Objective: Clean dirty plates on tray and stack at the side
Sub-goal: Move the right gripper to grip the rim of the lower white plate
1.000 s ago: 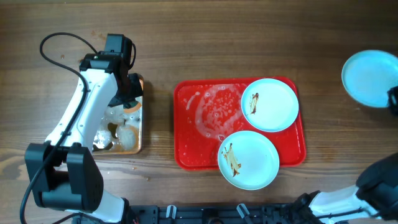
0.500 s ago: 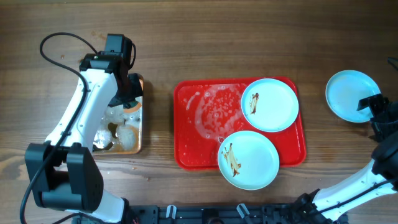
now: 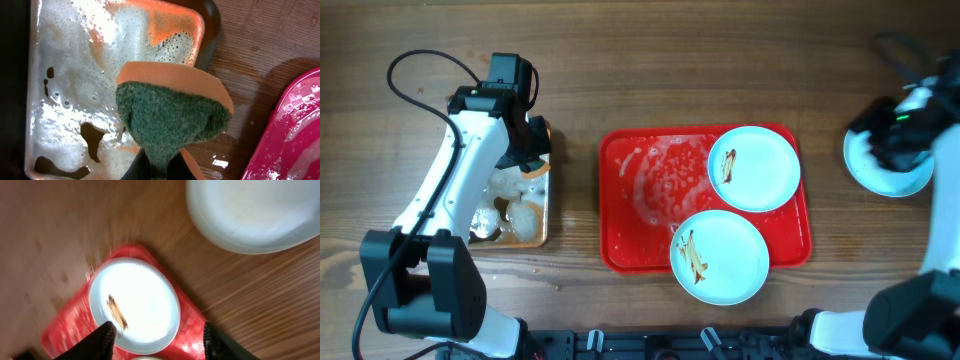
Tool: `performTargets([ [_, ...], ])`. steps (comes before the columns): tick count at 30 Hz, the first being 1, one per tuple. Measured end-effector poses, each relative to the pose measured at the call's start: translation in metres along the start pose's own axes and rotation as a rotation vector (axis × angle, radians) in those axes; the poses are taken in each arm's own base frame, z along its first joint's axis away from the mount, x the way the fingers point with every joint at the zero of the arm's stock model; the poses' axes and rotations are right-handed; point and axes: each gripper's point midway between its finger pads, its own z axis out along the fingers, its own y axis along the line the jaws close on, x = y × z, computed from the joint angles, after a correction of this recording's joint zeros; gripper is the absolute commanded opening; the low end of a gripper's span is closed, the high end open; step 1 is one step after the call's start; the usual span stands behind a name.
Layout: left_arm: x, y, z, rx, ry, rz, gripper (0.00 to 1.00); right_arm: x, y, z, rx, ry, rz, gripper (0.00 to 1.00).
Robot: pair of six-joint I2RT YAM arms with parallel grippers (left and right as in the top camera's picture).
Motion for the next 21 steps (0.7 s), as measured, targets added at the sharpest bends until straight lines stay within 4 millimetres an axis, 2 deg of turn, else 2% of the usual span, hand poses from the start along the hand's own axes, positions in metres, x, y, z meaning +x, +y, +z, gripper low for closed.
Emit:
performTargets([
  [1, 0.000, -0.001, 0.000, 0.005, 0.000, 0.003, 0.04, 0.025, 0.006, 0.024, 0.007, 0.088, -0.032, 0.62],
  [2, -0.001, -0.001, 0.000, 0.006, -0.003, 0.003, 0.04, 0.040, 0.008, 0.040, 0.011, 0.124, -0.052, 0.63],
  [4, -0.001, -0.002, 0.000, 0.013, -0.001, 0.006, 0.04, 0.091, 0.003, 0.070, 0.055, 0.261, -0.077, 0.64],
  [5, -0.001, -0.002, 0.000, 0.013, -0.001, 0.007, 0.04, 0.108, 0.000, 0.079, 0.072, 0.305, -0.085, 0.64],
  [7, 0.000, -0.003, 0.000, 0.016, 0.000, 0.015, 0.04, 0.129, -0.006, 0.088, 0.095, 0.358, -0.090, 0.54],
  [10, -0.002, -0.004, 0.000, 0.019, -0.007, 0.025, 0.04, 0.159, -0.020, 0.099, 0.130, 0.438, -0.090, 0.54],
  [13, -0.003, -0.004, 0.000, 0.021, -0.011, 0.025, 0.04, 0.181, -0.033, 0.109, 0.142, 0.491, -0.087, 0.59],
  [14, -0.003, -0.004, 0.000, 0.021, -0.011, 0.025, 0.04, 0.186, -0.035, 0.112, 0.133, 0.501, -0.095, 0.57],
  [18, -0.004, -0.004, 0.000, 0.022, -0.014, 0.025, 0.04, 0.193, -0.032, 0.112, 0.077, 0.533, -0.168, 0.57],
  [20, -0.004, -0.004, 0.000, 0.022, -0.014, 0.025, 0.04, 0.194, -0.030, 0.110, 0.053, 0.535, -0.208, 0.64],
  [21, -0.004, -0.004, 0.000, 0.022, -0.014, 0.025, 0.04, 0.194, -0.028, 0.107, 0.036, 0.528, -0.233, 0.65],
])
